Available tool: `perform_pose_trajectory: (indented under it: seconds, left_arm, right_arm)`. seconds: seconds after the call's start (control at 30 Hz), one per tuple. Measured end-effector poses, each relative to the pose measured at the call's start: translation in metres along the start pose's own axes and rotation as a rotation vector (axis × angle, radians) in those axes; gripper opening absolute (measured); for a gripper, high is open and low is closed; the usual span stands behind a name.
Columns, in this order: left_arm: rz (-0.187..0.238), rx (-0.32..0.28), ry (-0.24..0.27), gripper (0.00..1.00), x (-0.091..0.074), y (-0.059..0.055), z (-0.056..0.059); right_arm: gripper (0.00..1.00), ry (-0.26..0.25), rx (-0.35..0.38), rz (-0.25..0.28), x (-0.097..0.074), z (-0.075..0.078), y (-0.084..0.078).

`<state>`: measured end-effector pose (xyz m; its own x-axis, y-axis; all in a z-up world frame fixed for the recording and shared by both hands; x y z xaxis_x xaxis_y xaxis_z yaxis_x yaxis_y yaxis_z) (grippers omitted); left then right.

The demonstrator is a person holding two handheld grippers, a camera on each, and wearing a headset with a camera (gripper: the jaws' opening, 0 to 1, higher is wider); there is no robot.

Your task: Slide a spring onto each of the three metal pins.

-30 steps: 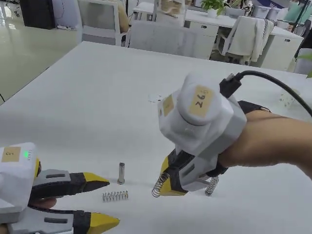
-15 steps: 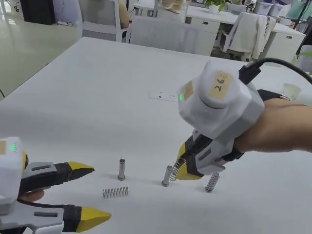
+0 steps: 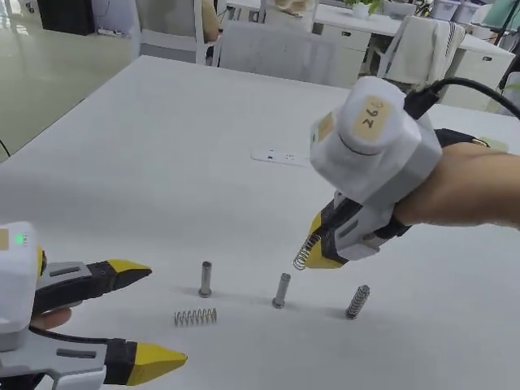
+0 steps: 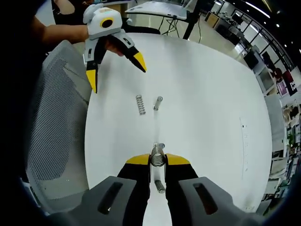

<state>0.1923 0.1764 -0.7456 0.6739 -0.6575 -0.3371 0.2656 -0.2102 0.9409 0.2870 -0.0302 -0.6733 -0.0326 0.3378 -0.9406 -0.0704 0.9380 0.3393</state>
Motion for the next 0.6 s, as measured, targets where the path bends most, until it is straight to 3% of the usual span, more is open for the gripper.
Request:
perform_pose_trajectory:
  seconds: [0.6]
  left_arm:
    - [-0.002,-0.011,0.014,0.71,-0.003,-0.002,-0.003]
  right_arm:
    - [0.08,0.058,0.020,-0.046,0.028,0.019,-0.001]
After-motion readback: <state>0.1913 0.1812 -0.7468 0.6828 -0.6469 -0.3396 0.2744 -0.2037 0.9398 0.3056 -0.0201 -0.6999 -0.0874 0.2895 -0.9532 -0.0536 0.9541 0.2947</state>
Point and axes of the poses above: the centre of the closed fingertips' face, and the gripper's own axes: x roughly forward along the fingers, z roughly to its right, y roughly out of its top, the point moved 8 cm from there along -x, roughly backward along the fingers, and after that the axes turned 11 degrees about y, right-handed, at the moved point
